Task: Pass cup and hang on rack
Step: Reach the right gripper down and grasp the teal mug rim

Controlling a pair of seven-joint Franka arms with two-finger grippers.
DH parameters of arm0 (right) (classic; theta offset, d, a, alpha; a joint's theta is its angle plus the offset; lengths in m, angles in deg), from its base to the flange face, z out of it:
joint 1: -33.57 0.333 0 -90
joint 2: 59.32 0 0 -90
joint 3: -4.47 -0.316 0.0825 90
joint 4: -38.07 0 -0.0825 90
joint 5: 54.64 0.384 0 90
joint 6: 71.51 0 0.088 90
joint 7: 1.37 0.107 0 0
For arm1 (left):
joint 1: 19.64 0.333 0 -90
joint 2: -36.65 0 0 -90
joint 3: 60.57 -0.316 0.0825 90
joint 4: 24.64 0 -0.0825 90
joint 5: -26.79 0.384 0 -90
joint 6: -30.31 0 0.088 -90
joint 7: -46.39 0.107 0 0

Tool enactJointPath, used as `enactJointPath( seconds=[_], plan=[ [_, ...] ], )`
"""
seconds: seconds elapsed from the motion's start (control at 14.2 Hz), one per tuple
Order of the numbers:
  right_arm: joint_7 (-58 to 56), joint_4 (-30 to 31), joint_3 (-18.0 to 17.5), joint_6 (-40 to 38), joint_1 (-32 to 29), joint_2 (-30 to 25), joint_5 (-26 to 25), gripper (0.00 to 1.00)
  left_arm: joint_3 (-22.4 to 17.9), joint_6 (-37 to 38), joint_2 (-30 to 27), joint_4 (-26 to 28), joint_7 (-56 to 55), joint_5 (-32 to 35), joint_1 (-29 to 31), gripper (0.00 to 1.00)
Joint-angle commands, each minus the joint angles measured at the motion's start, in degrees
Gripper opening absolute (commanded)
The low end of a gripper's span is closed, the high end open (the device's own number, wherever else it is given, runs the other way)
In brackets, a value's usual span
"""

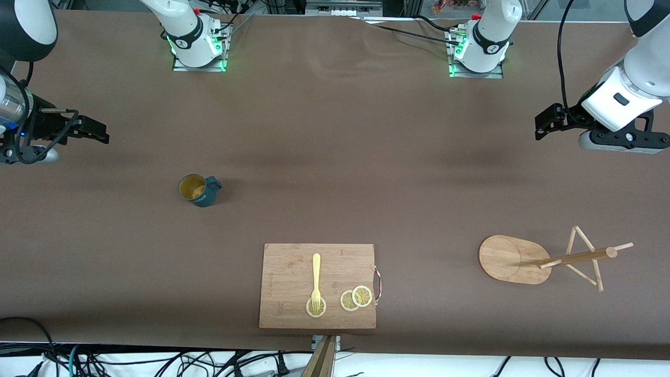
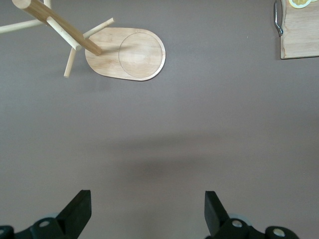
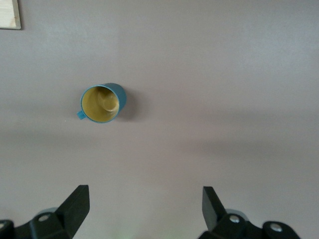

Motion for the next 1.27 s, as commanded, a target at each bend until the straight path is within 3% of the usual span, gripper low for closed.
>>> enactJointPath(
  seconds=[0.0, 0.21, 0.49, 0.56, 0.63, 0.84, 0.99, 1.06, 1.2],
  plan=[
    [-0.03, -1.02, 0.26, -1.54, 1.64, 1.27, -0.40, 1.00, -0.03, 0.59, 0.33, -1.35, 0.28, -0.97, 0.17, 1.00],
    [0.24, 1.16, 0.26, 1.25, 2.97, 3.64, -0.58, 0.99, 0.06, 0.59, 0.59, -1.44, 0.19, -0.97, 0.17, 1.00],
    [0.24, 9.94, 0.17, 14.60, 3.85, 3.56, -0.32, 0.98, 0.06, 0.68, 0.68, -1.44, 0.28, -0.89, 0.17, 1.00],
    [0.15, 12.23, 0.09, 17.94, 4.11, 3.47, -0.23, 0.94, 0.06, 0.68, 0.68, -1.44, 0.28, -0.97, 0.17, 1.00],
    [0.24, 14.68, -0.09, 22.15, 4.11, 3.56, -0.32, 0.89, 0.06, 0.68, 0.68, -1.44, 0.28, -0.89, 0.17, 1.00],
    [0.24, 21.11, -0.44, 38.74, 6.48, 7.67, -0.14, 0.87, 0.06, 0.68, 0.68, -1.44, 0.28, -0.97, 0.17, 1.00],
    [0.07, 22.96, -0.44, 45.37, 6.66, 10.40, -0.14, 0.87, 0.06, 0.76, 0.59, -1.44, 0.28, -0.97, 0.17, 1.00],
    [-0.28, 22.97, -0.44, 46.61, 7.18, 11.72, -0.14, 0.84, 0.14, 0.76, 0.59, -1.44, 0.19, -0.89, 0.17, 1.00],
    [-0.29, 23.06, -0.44, 47.50, 8.24, 14.18, -0.14, 0.64, 0.14, 0.76, 0.68, -1.44, 0.19, -0.89, 0.17, 1.00]
  ],
)
